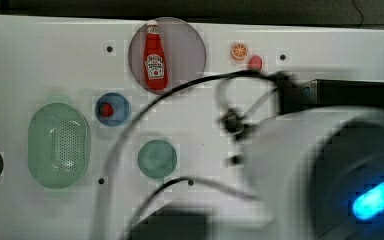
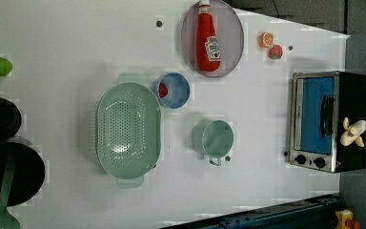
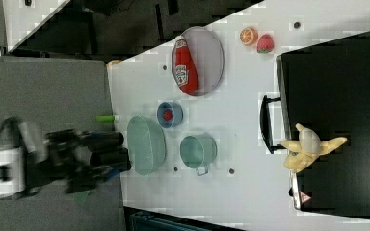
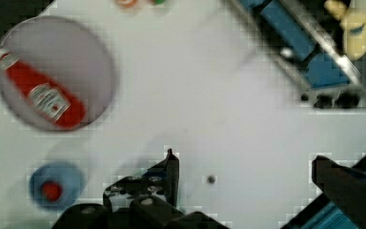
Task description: Pick banana from table and place on oven.
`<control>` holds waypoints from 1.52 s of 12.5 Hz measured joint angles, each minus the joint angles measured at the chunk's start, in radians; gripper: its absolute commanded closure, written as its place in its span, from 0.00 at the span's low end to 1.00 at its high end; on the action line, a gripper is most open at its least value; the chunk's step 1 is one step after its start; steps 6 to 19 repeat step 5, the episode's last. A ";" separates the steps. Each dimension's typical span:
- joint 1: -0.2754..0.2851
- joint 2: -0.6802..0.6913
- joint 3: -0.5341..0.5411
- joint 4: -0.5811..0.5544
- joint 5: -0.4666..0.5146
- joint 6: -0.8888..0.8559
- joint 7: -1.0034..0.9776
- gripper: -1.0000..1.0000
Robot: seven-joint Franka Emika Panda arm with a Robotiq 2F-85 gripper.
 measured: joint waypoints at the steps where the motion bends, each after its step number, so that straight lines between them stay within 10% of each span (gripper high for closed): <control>1: 0.019 -0.024 0.042 0.015 0.006 -0.034 0.055 0.00; 19: 0.039 -0.058 0.111 0.019 0.048 -0.063 0.173 0.00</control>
